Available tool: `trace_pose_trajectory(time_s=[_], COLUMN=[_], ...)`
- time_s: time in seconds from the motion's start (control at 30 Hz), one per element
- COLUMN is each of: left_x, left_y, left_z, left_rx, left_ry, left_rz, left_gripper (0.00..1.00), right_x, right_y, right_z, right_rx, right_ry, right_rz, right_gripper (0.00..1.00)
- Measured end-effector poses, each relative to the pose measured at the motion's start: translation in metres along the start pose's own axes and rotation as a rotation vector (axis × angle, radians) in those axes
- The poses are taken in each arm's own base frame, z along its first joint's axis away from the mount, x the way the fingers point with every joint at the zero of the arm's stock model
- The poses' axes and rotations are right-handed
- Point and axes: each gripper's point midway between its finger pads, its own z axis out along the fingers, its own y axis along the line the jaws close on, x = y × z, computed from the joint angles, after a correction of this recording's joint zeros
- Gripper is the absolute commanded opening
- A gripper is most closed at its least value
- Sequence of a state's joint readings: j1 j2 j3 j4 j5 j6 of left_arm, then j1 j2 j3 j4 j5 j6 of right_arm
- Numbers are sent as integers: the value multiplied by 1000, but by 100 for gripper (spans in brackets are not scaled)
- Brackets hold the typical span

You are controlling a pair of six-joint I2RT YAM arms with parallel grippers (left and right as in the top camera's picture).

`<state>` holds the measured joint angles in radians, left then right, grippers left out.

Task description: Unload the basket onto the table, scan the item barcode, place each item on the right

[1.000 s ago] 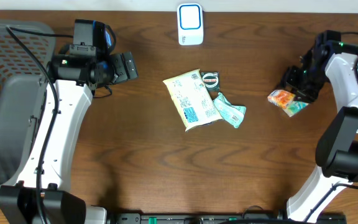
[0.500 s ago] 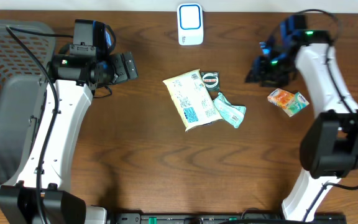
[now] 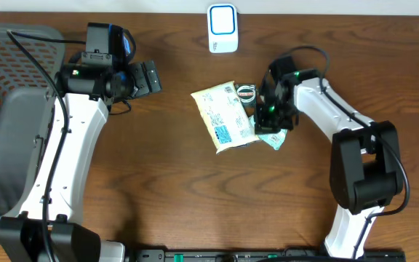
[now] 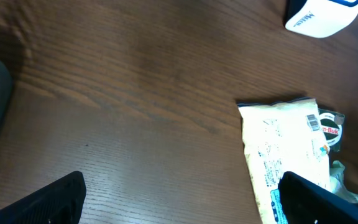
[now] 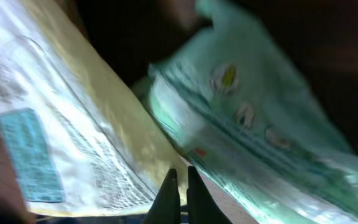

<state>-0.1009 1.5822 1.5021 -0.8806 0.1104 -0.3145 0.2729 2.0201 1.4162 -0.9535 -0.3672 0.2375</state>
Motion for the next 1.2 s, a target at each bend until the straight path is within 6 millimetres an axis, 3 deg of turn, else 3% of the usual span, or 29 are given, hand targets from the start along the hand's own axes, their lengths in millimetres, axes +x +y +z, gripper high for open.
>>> trace_pose_trajectory(time_s=[0.27,0.53,0.7,0.9,0.97,1.07,1.2], left_x=[0,0,0,0,0,0,0], left_y=[0,0,0,0,0,0,0], left_z=[0,0,0,0,0,0,0], left_rx=[0,0,0,0,0,0,0], left_ry=[0,0,0,0,0,0,0], left_rz=[0,0,0,0,0,0,0], left_gripper=[98,98,98,98,98,98,98], right_x=[4,-4,-11,-24,-26,-23,-32], right_y=[-26,-91,-115,-108,-103,-98,-85], right_z=[5,-15,-25,-26,-25,-28,-59], right_rx=[113,253,238,139,118,108,100], right_ry=[-2,-44,-76,-117,-123,-101,-105], right_rz=[58,199,276,287,284,279,263], right_gripper=[1,1,1,2,13,18,25])
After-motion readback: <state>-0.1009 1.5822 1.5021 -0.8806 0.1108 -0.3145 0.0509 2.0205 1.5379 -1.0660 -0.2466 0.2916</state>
